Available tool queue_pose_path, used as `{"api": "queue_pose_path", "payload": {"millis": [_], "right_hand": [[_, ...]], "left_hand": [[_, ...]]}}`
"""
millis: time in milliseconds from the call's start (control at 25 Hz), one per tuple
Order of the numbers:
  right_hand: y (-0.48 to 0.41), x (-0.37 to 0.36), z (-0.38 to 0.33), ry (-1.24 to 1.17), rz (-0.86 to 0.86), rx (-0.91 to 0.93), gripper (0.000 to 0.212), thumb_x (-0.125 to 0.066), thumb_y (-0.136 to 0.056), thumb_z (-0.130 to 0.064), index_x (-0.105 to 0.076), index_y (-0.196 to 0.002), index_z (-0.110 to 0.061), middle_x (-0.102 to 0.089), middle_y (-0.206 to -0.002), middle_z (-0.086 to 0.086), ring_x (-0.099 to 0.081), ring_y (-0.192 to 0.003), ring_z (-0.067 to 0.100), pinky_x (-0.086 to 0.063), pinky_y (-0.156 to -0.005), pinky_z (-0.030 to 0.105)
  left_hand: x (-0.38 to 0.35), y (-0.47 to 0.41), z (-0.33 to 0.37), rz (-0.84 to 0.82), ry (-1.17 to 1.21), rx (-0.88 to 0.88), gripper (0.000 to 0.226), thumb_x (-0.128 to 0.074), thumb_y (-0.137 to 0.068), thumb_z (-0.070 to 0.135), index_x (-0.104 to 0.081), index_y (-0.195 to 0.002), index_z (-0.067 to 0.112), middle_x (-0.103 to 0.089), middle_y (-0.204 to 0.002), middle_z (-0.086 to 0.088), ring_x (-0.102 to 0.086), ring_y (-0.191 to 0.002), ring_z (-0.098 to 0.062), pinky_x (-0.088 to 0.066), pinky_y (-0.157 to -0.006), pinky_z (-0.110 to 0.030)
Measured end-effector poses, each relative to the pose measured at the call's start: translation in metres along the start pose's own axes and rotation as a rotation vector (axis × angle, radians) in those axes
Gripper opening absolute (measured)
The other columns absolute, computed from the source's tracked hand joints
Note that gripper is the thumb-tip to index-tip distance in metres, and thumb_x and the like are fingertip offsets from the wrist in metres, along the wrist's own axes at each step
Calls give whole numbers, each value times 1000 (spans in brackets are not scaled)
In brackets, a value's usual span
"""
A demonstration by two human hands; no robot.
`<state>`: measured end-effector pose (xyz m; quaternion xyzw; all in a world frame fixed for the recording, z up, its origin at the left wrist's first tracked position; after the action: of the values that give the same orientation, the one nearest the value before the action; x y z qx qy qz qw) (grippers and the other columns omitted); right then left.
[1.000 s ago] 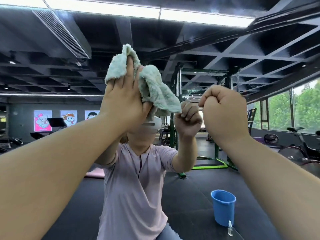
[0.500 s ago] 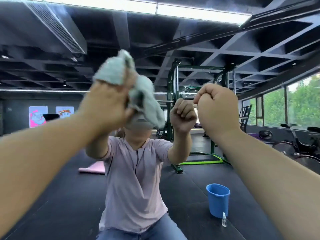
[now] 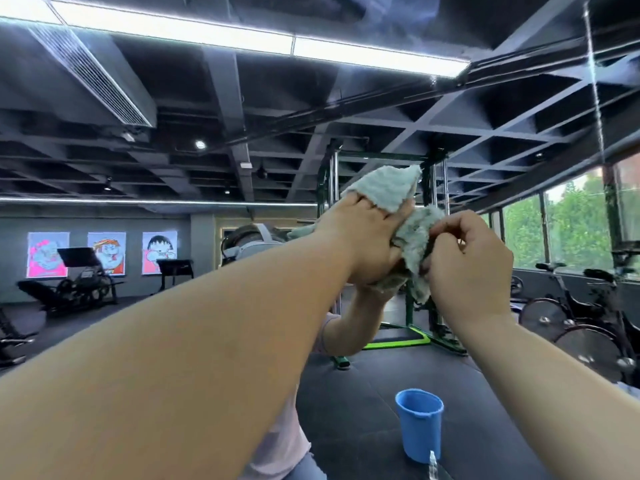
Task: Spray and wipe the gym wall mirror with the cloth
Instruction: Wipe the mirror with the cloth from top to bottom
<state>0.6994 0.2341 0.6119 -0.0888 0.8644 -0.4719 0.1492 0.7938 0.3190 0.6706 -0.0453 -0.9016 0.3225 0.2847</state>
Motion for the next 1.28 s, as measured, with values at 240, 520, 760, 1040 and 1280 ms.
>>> {"api": "queue_pose_path", "payload": {"millis": [240,520,760,1040,1280], "right_hand": [[-15,-14,-7,-142,-56,1,29,-40,-81,-2,-57,-67,-21,-60,-66,0,-62,-66,14,-50,-61,28],[-56,-4,-10,-40,-14,-1,24,-43,-79,-5,-58,-64,-15,-60,-65,1,-51,-61,16,-36,-55,27],[-34,-29,-37,-65,-107,64,25,-43,-94,-16,-67,-89,-14,-66,-84,2,-60,-85,24,-42,-72,30],[-68,-106,-64,328,-149,362,38,-30,-96,-22,-61,-114,-7,-56,-129,12,-40,-129,30,-17,-116,41],[-24,-80,-31,401,-488,742,52,-36,-99,-22,-32,-150,-22,-26,-158,-1,-20,-146,15,-6,-119,32]], "left_hand": [[17,23,-91,258,-48,456,76,-25,-97,50,6,-154,11,-1,-162,-15,-2,-149,-31,-2,-120,-44],[18,-41,-17,87,-36,54,64,-13,-92,48,-30,-149,23,-34,-154,-8,-26,-143,-26,-11,-117,-45],[37,23,-35,207,94,-72,25,-45,-83,40,-57,-86,18,-69,-98,-5,-60,-100,-26,-36,-88,-32],[73,97,-124,491,5,47,27,-45,-80,26,-70,-79,17,-72,-89,0,-65,-97,-27,-45,-86,-41],[43,119,-121,562,65,110,27,-44,-78,24,-69,-80,14,-71,-96,-2,-62,-96,-29,-47,-83,-44]]}}
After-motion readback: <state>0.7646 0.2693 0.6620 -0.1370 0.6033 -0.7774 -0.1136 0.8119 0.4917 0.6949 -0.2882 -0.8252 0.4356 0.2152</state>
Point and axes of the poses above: each hand's wrist, its own y-axis away from the middle knuckle, its own x-axis out of the back of the hand, z = x × y, the point moved 2 cm from there along -y, towards the middle knuckle
